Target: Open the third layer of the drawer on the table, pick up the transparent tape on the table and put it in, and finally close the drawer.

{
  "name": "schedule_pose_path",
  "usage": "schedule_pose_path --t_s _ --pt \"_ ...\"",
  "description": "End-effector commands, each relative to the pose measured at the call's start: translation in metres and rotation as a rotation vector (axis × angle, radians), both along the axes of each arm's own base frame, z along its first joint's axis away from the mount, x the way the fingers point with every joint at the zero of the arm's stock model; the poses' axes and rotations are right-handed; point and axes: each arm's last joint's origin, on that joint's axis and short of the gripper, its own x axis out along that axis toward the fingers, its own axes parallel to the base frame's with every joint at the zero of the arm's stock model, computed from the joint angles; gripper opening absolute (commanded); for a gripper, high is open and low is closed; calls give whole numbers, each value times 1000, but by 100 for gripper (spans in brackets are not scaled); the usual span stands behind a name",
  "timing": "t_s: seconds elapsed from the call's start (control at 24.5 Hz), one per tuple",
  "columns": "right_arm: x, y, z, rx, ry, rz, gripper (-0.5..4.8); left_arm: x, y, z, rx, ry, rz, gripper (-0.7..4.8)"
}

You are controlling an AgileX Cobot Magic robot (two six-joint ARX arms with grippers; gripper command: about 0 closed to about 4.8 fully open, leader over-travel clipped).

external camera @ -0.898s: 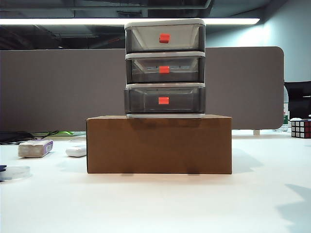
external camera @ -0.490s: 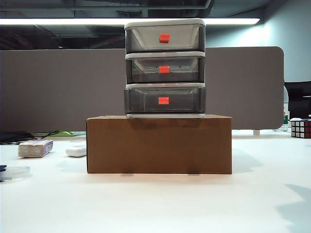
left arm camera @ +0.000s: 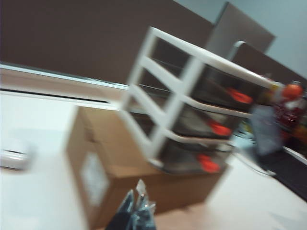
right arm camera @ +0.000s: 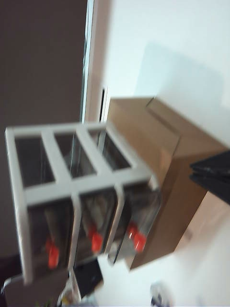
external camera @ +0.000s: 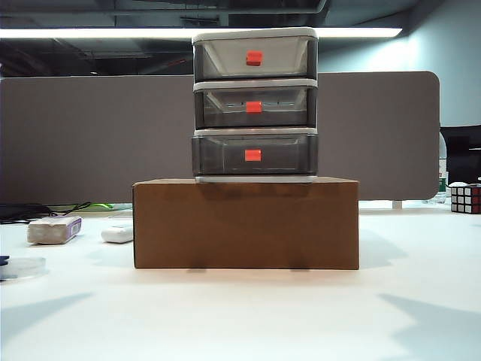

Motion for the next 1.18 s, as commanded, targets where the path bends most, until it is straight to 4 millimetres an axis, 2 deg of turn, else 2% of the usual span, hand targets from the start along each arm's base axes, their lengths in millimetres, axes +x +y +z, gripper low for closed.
schedule_pose_path --t_s 0.04,0.24,0.41,0.65,0.82,0.9,0.98,1.02,1.18 --pt "-1 4 12 20 -15 -28 -5 -4 -15 1 -21 15 48 -6" --pt "1 19 37 9 28 -3 -5 -27 -46 -3 97 -3 66 -6" --pt "10 30 50 -24 84 43 -5 -35 -56 -1 109 -11 92 -6" --pt "31 50 67 -66 154 92 -5 -30 -76 -1 106 -12 83 -6" --pt "41 60 74 -77 177 140 -5 -23 -96 1 154 -8 87 -6" --pt "45 64 76 -81 190 180 -5 -17 -111 2 197 7 83 -6" --pt "49 68 77 -87 203 195 -5 -5 -145 0 254 25 83 -6" --pt "49 68 77 -86 202 208 -5 -1 -156 -1 257 26 80 -6" --pt "48 68 79 -73 187 217 -5 11 -190 -11 264 29 80 -6"
